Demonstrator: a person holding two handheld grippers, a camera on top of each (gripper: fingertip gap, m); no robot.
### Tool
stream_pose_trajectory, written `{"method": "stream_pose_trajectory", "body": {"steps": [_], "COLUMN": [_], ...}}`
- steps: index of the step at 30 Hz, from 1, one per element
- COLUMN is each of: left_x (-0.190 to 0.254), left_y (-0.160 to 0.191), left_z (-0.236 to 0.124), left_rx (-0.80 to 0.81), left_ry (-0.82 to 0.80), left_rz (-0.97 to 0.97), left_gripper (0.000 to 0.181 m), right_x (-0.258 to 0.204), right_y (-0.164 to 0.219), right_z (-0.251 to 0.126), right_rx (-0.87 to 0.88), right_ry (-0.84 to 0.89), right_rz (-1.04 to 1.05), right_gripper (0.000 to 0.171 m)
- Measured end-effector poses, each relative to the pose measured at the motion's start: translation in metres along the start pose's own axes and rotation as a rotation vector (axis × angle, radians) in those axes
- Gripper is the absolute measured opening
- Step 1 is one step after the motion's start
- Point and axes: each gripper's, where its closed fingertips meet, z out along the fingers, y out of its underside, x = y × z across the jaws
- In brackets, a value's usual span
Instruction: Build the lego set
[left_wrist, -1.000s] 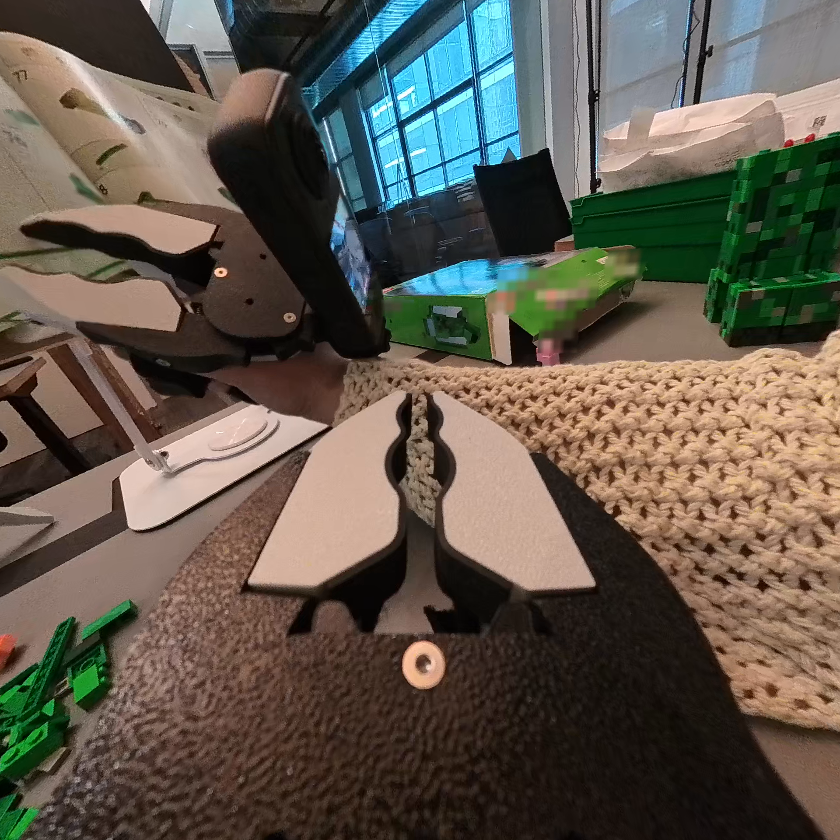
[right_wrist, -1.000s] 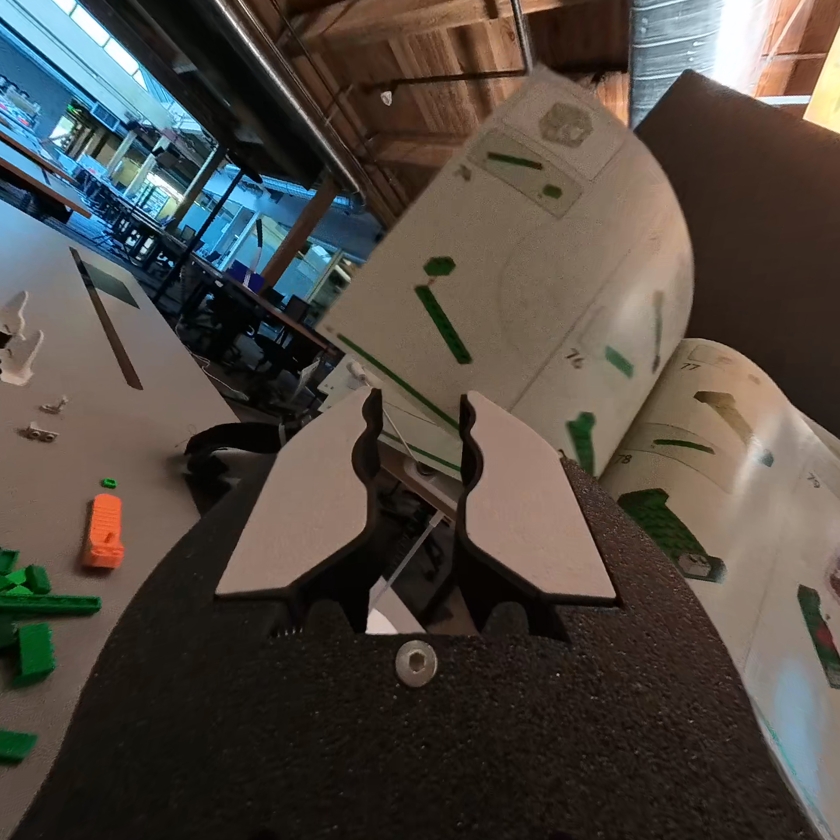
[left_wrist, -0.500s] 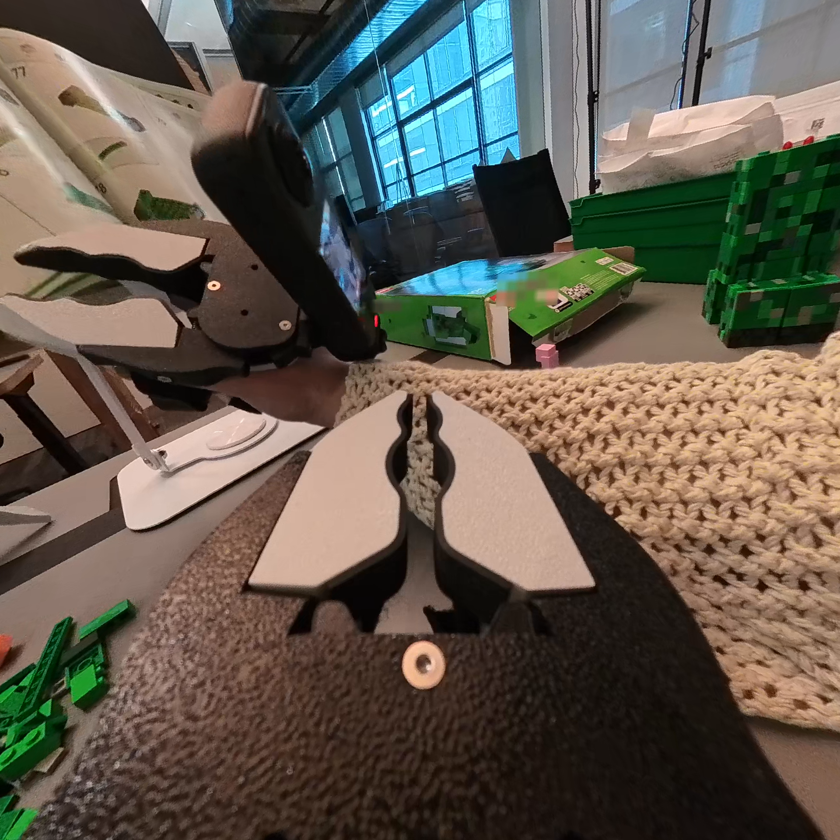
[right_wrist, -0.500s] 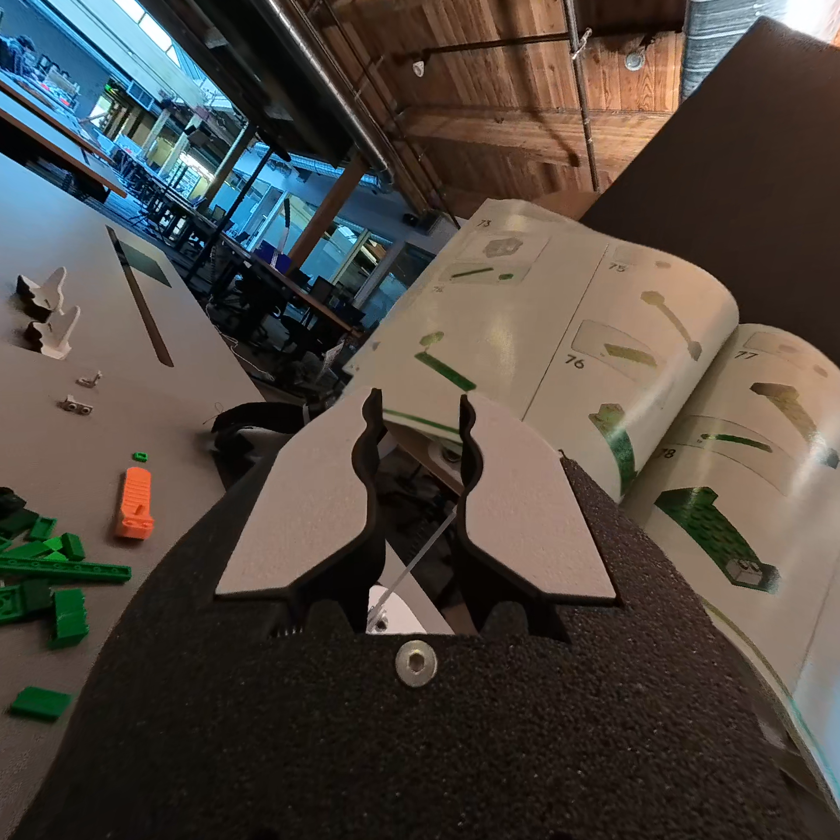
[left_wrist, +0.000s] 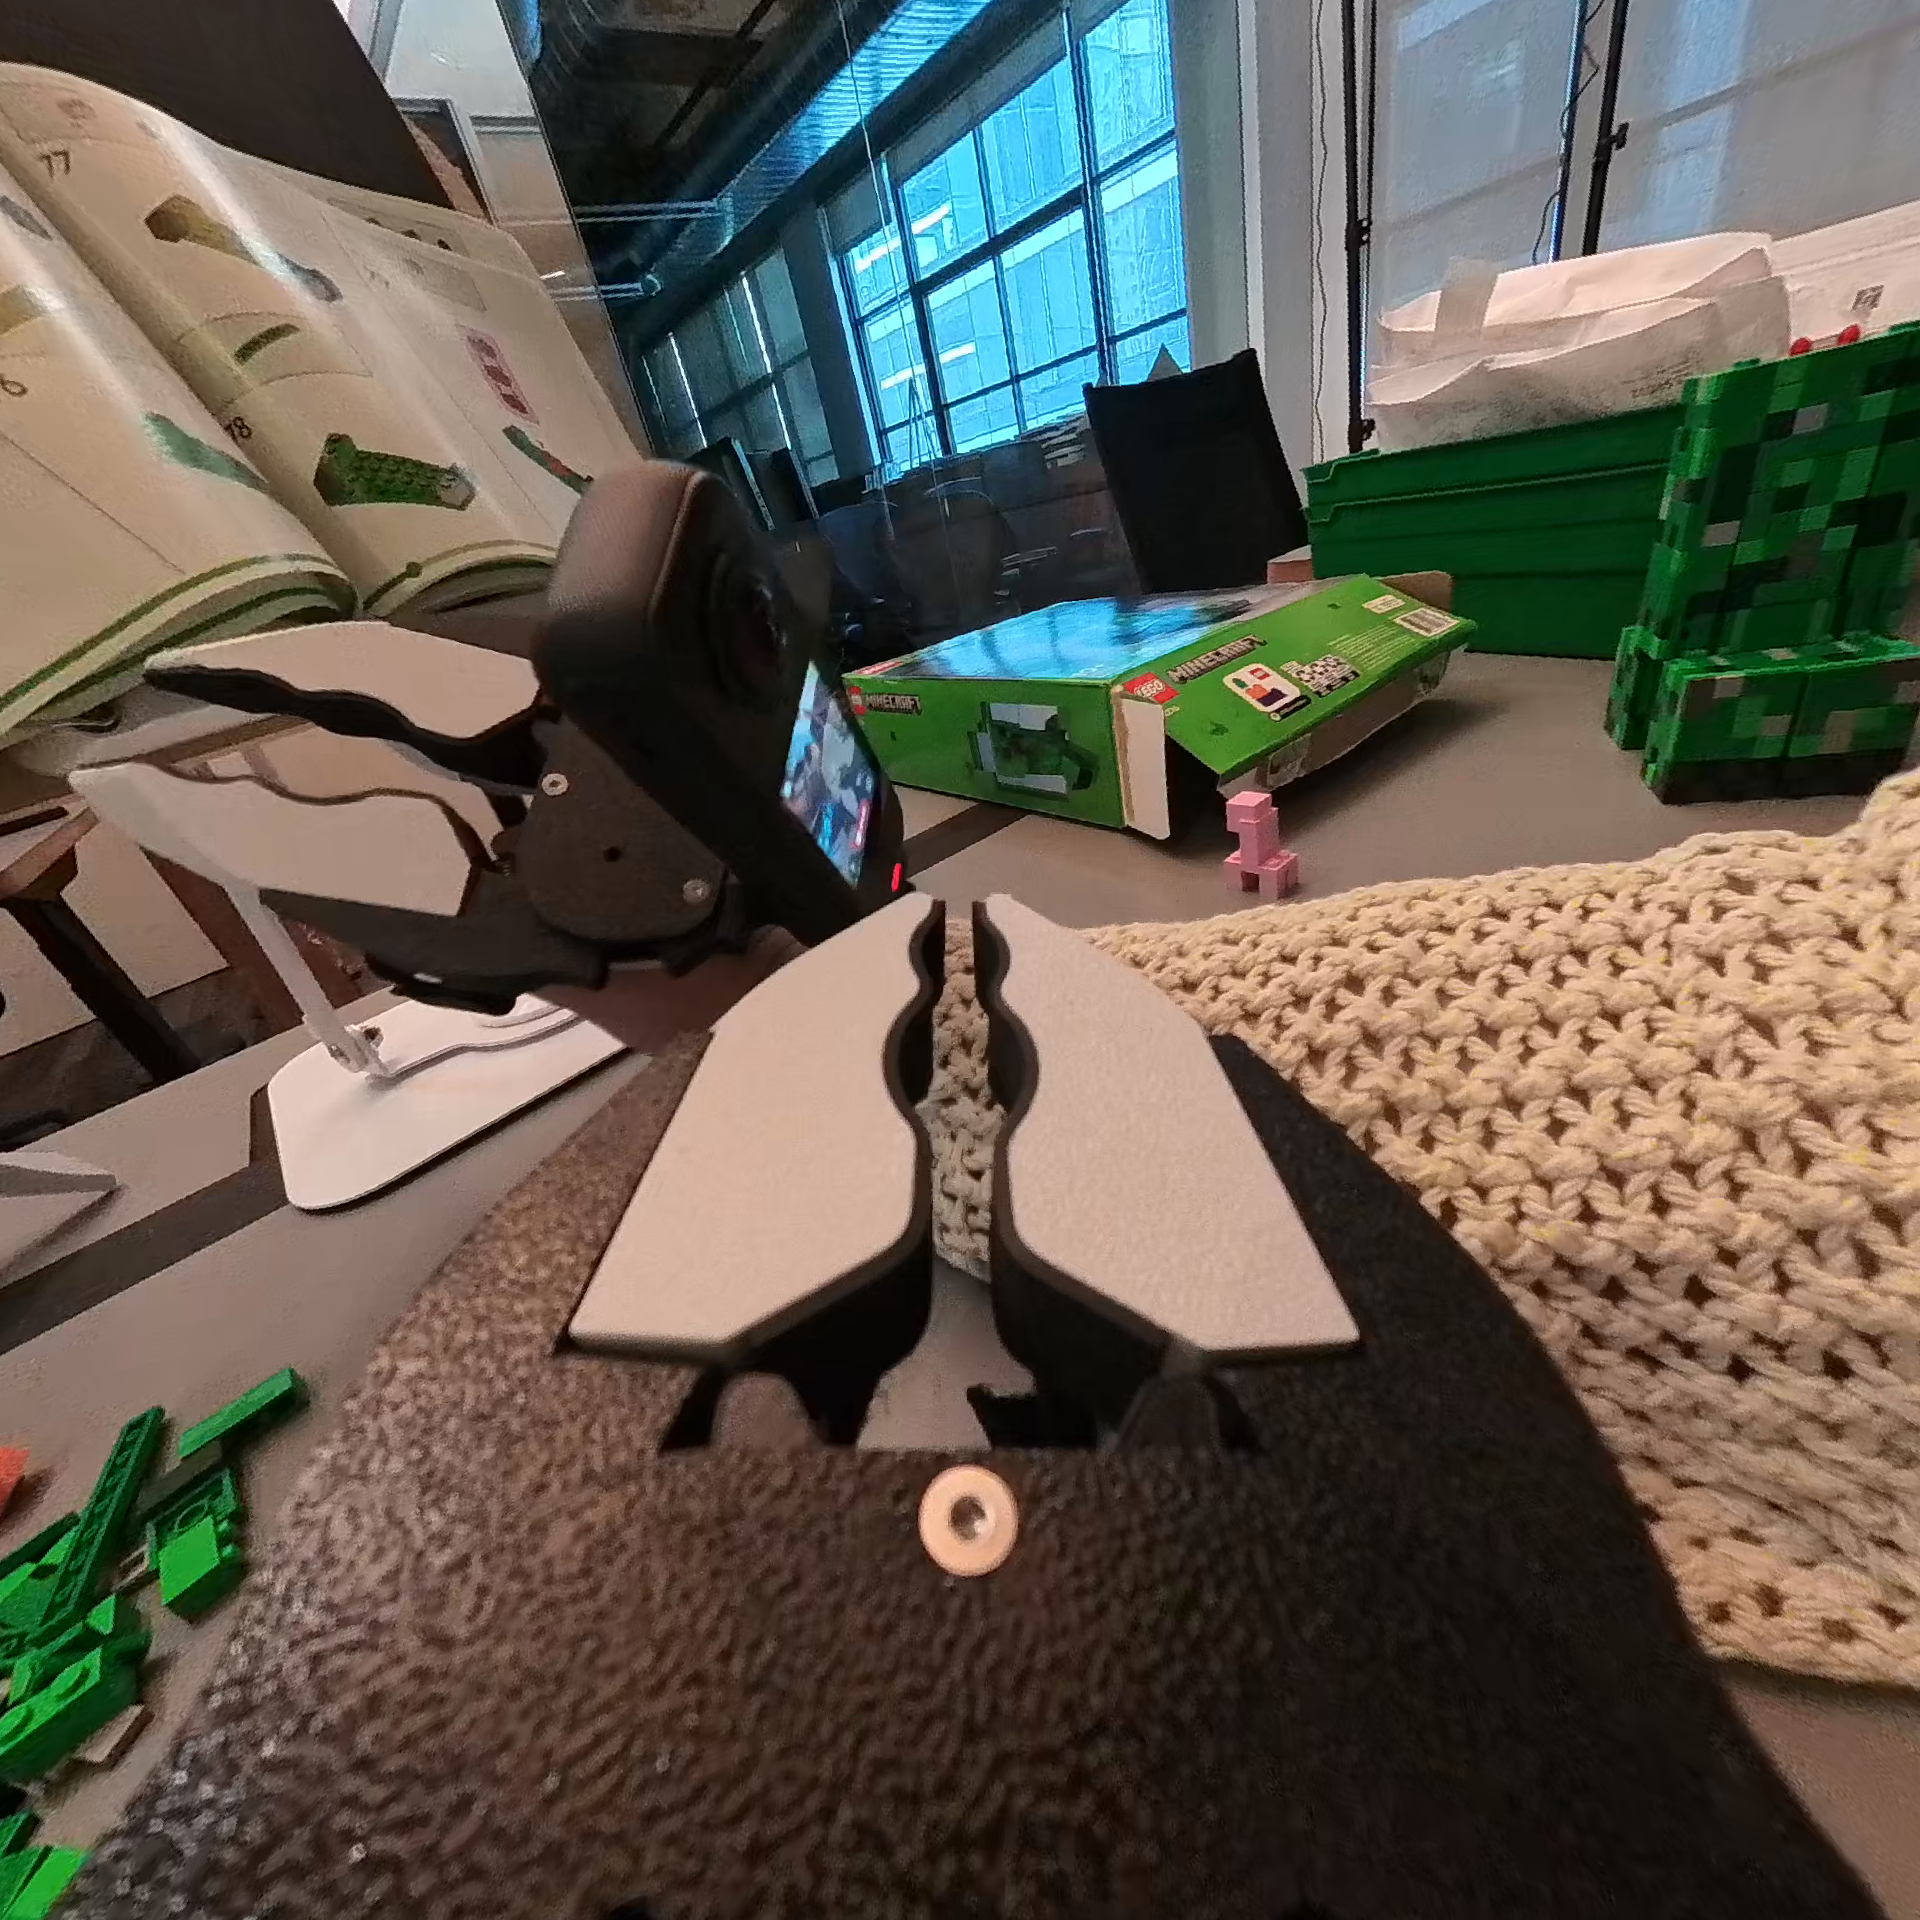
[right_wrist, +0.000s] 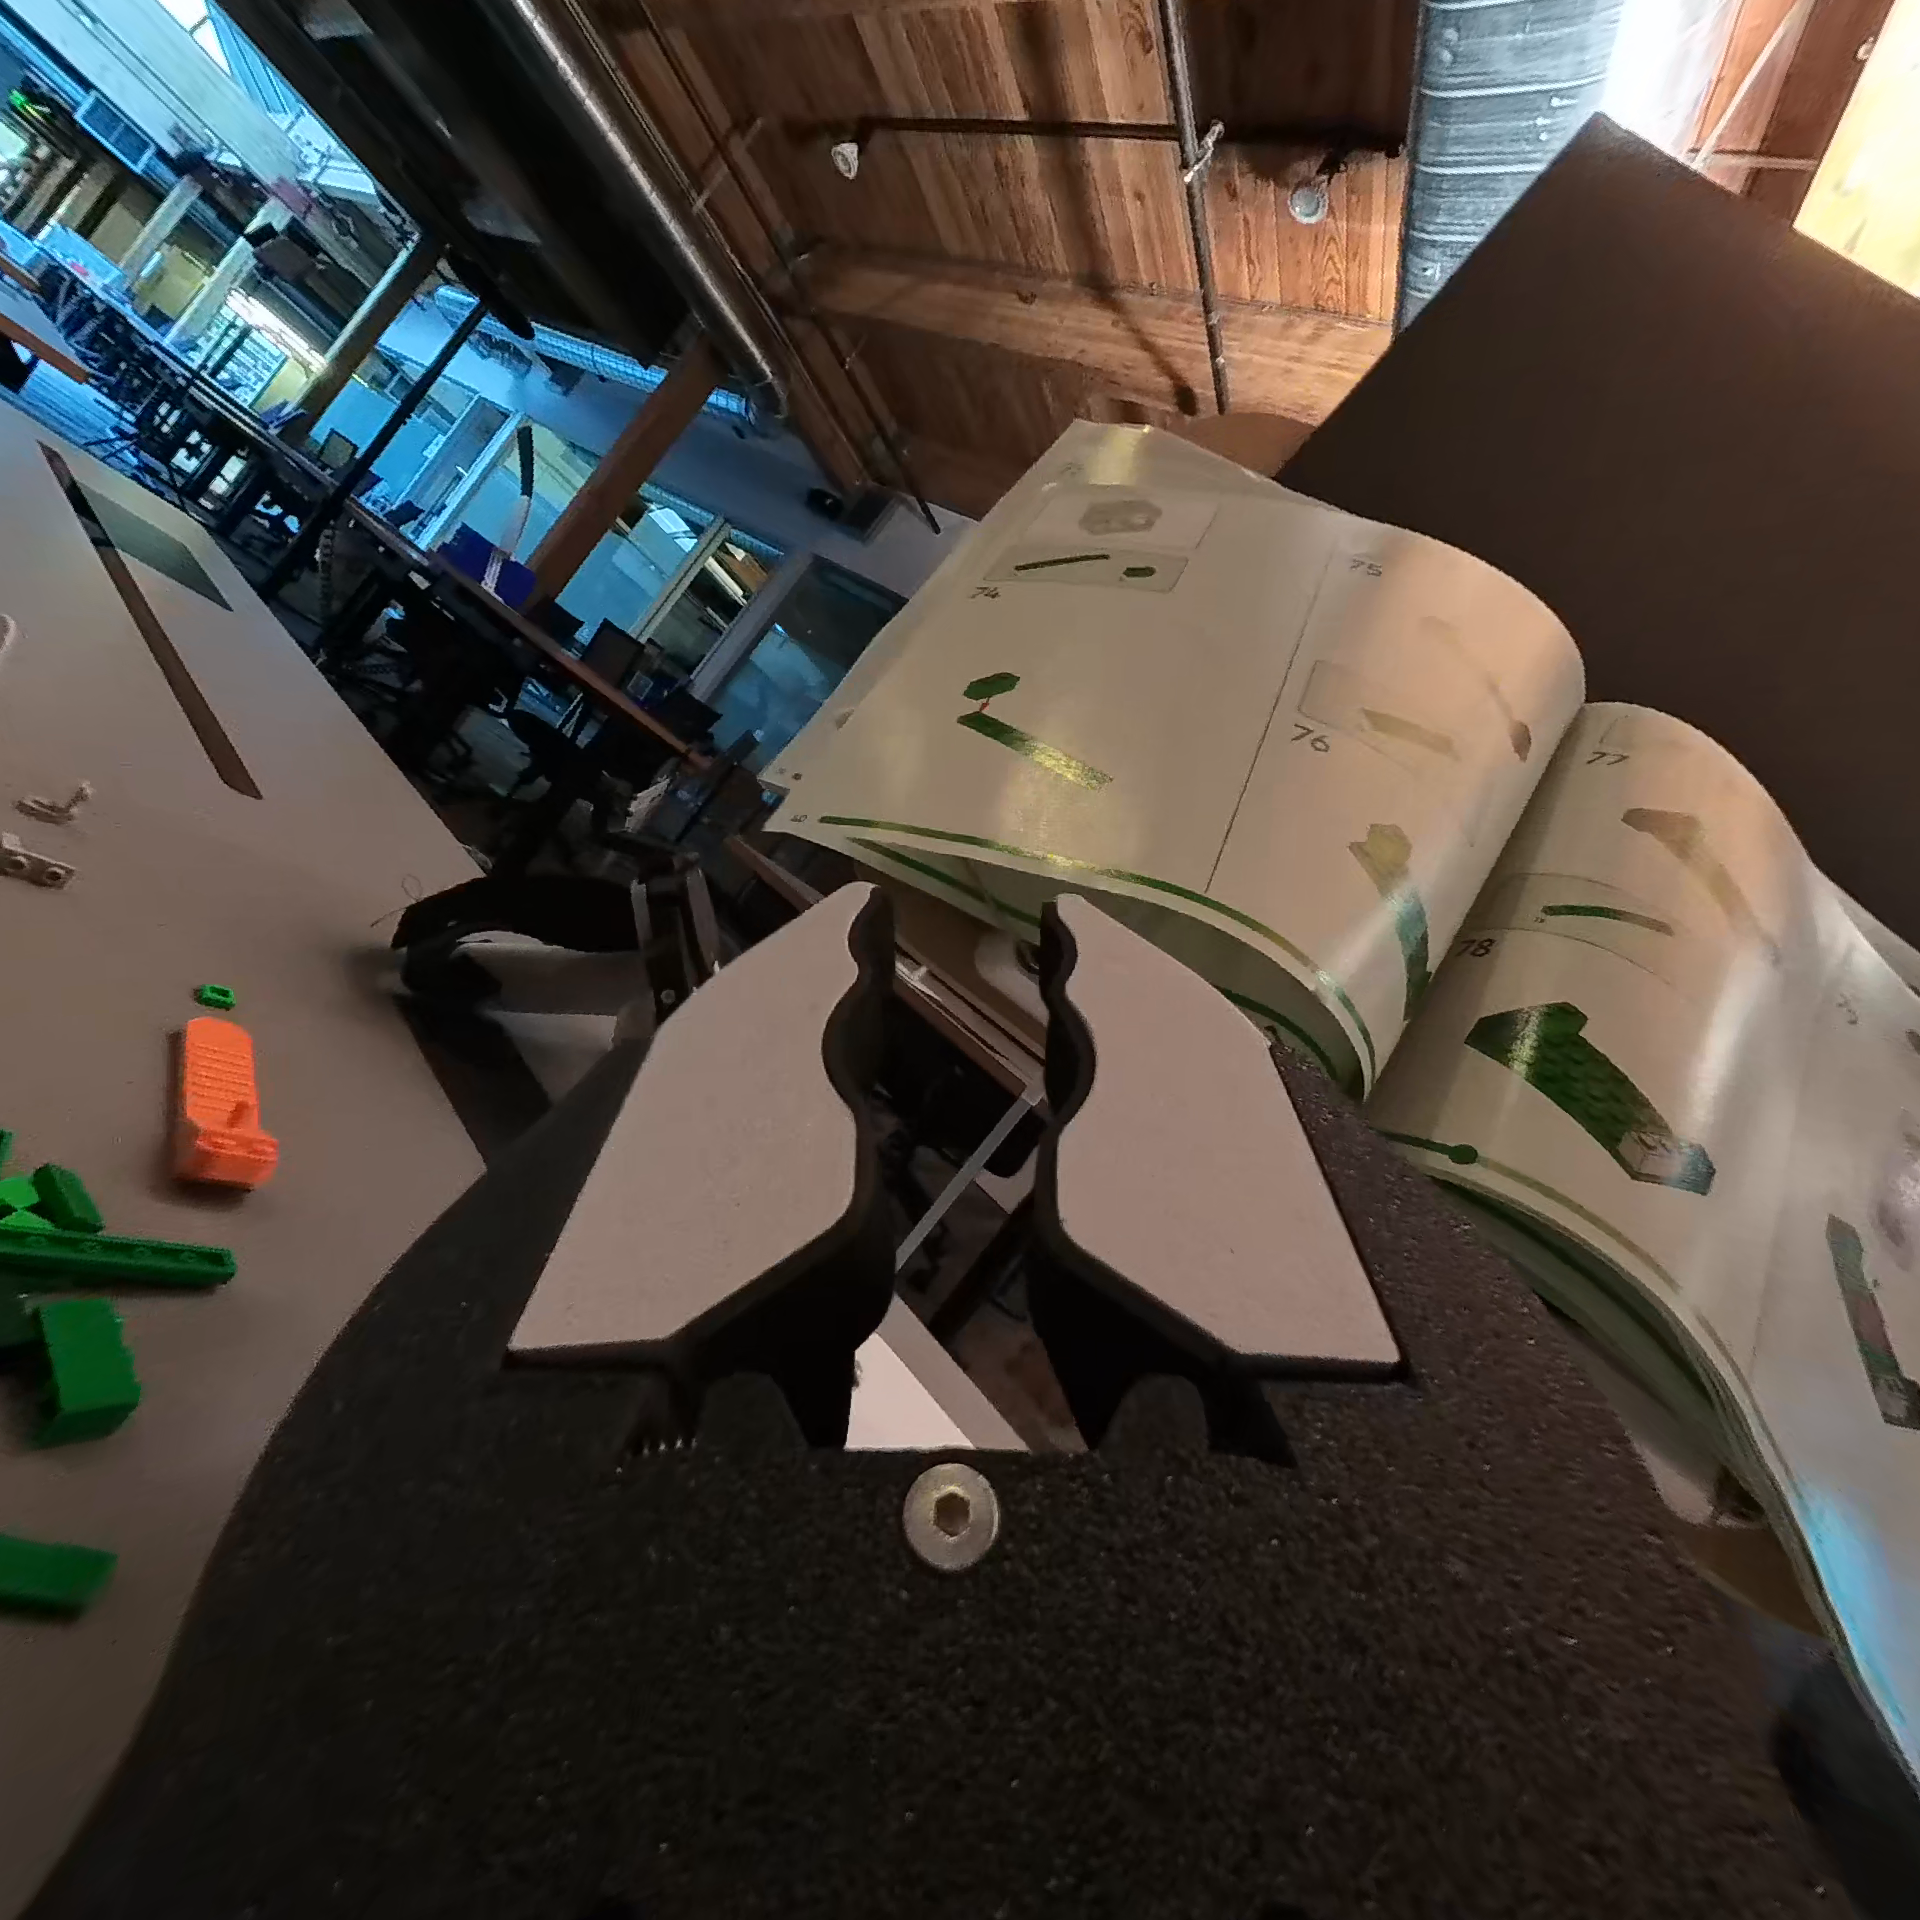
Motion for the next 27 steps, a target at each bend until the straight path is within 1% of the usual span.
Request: {"method": "stream_pose_trajectory", "body": {"steps": [13, 27], "left_x": [-0.001, 0.000], "left_y": [-0.001, -0.001], "left_z": [0.000, 0.000], "left_rx": [0.003, 0.005], "left_ry": [0.000, 0.001], "left_rz": [-0.005, -0.009], "left_gripper": [0.003, 0.003], "right_x": [-0.017, -0.018], "right_y": [0.009, 0.012], "right_z": [0.001, 0.001], "right_rx": [-0.041, -0.051], "right_ry": [-0.045, -0.058], "right_rz": [-0.030, -0.015], "right_gripper": [0.026, 0.026]}}
